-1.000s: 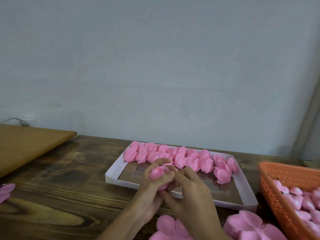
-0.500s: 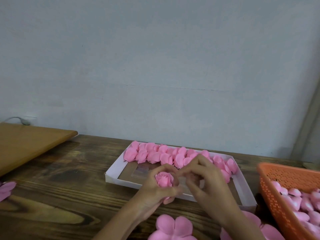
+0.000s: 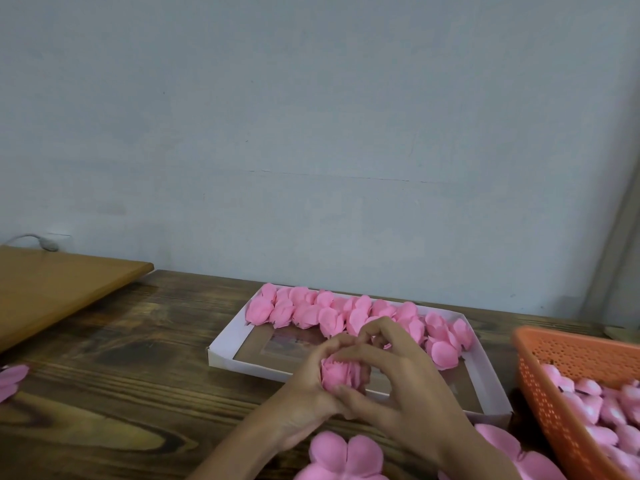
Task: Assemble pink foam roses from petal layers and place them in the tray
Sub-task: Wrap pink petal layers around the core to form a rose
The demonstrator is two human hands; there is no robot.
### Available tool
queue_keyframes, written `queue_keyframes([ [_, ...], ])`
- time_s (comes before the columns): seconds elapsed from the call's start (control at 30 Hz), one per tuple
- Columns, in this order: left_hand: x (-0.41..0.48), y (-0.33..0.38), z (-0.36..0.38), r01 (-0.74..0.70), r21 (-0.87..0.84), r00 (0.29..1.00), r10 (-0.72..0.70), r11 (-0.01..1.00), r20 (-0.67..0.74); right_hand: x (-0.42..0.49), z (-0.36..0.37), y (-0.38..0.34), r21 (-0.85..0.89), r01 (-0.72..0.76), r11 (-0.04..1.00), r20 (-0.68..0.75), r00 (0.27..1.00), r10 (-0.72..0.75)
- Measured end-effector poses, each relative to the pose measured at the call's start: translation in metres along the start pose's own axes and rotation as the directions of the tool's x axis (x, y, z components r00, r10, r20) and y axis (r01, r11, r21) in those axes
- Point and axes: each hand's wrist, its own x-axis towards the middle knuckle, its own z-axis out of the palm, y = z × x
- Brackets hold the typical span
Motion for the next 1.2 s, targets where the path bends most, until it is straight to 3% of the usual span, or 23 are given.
queue_keyframes([
  [0.23,0.002,0.002,0.003,0.043,-0.134,0.998,-0.049,0.99,-0.043,0.0,-0.002,-0.003,0.039,0.002,0.999,0.002,1.0,-0.002],
  [0.63,0.0,0.012,0.003,0.005,-0.114,0.998,-0.012,0.994,-0.065,0.001,0.004,-0.002,0.037,-0.019,0.999,0.003,1.0,0.019],
  [0.73,0.002,0.014,0.006,-0.043,-0.201,0.995,0.024,0.979,-0.097,0.001,0.008,-0.005,0.148,-0.098,0.984,-0.105,0.988,0.114],
  [0.83,0.003,0.015,0.009,-0.14,-0.363,0.975,0.065,0.921,-0.212,0.003,0.021,-0.012,0.339,-0.264,0.903,-0.243,0.903,0.355],
  [0.93,0.004,0.015,0.01,-0.196,-0.429,0.96,0.085,0.882,-0.265,0.003,0.038,-0.019,0.519,-0.42,0.744,-0.141,0.817,0.56],
  [1.07,0.002,0.014,0.012,-0.15,-0.27,0.967,0.084,0.951,-0.241,0.002,0.052,-0.029,0.7,-0.421,0.577,0.015,0.817,0.577],
  [1.2,0.002,0.016,0.014,-0.161,-0.197,0.968,0.115,0.967,-0.224,0.002,0.051,-0.032,0.721,-0.348,0.599,-0.06,0.83,0.554],
])
